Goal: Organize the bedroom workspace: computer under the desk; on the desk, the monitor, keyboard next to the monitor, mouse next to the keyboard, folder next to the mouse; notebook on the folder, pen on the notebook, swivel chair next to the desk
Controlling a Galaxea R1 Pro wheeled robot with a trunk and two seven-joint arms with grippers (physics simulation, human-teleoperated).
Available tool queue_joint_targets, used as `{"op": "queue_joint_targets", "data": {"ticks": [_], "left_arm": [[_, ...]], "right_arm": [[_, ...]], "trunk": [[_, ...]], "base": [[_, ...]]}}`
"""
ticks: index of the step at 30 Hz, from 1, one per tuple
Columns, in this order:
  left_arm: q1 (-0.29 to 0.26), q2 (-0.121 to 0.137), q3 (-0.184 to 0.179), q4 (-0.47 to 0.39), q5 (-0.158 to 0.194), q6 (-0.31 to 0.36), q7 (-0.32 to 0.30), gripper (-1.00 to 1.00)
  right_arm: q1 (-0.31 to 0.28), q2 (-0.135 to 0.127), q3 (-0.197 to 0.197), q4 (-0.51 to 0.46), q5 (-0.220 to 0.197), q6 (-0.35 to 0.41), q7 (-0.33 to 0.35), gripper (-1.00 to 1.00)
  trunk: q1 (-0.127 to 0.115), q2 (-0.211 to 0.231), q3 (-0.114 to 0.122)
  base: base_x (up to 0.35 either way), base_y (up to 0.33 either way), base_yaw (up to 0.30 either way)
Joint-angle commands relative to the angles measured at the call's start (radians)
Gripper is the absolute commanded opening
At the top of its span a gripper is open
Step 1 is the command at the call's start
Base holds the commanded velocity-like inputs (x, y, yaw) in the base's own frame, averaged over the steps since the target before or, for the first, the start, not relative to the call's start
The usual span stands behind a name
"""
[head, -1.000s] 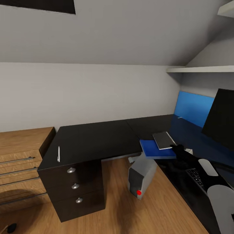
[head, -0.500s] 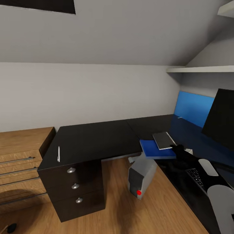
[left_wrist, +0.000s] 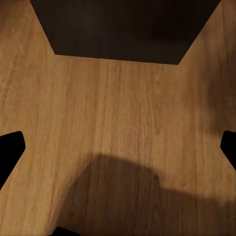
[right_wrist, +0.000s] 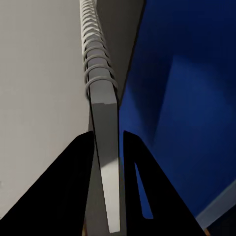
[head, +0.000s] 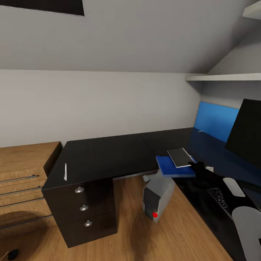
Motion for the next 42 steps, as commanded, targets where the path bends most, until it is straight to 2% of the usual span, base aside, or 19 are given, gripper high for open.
{"op": "queue_joint_targets", "data": {"ticks": [1, 9, 20, 37, 42], "left_arm": [[0.000, 0.001, -0.003, -0.002, 0.005, 0.003, 0.007, 1.00], [0.000, 0.001, -0.003, -0.002, 0.004, 0.002, 0.008, 1.00], [0.000, 0.001, -0.003, -0.002, 0.005, 0.002, 0.007, 1.00], [0.000, 0.001, -0.003, -0.002, 0.005, 0.002, 0.007, 1.00], [0.000, 0.001, -0.003, -0.002, 0.005, 0.002, 0.007, 1.00]], "right_arm": [[-0.001, 0.000, -0.010, 0.001, 0.004, 0.012, 0.006, -1.00], [-0.001, 0.000, -0.020, 0.001, 0.004, 0.023, 0.006, -1.00], [-0.001, 0.000, -0.021, 0.001, 0.005, 0.024, 0.006, -1.00], [-0.001, 0.000, -0.021, 0.001, 0.007, 0.023, 0.007, -1.00], [-0.001, 0.000, -0.021, 0.001, 0.007, 0.023, 0.007, -1.00]], "trunk": [[0.000, 0.000, -0.001], [0.000, 0.000, -0.001], [0.000, 0.000, -0.001], [0.000, 0.000, -0.001], [0.000, 0.000, -0.001]], "base": [[0.000, 0.000, 0.000], [-0.011, 0.000, 0.000], [-0.140, -0.012, 0.000], [-0.001, 0.000, 0.000], [0.166, 0.000, 0.000]]}}
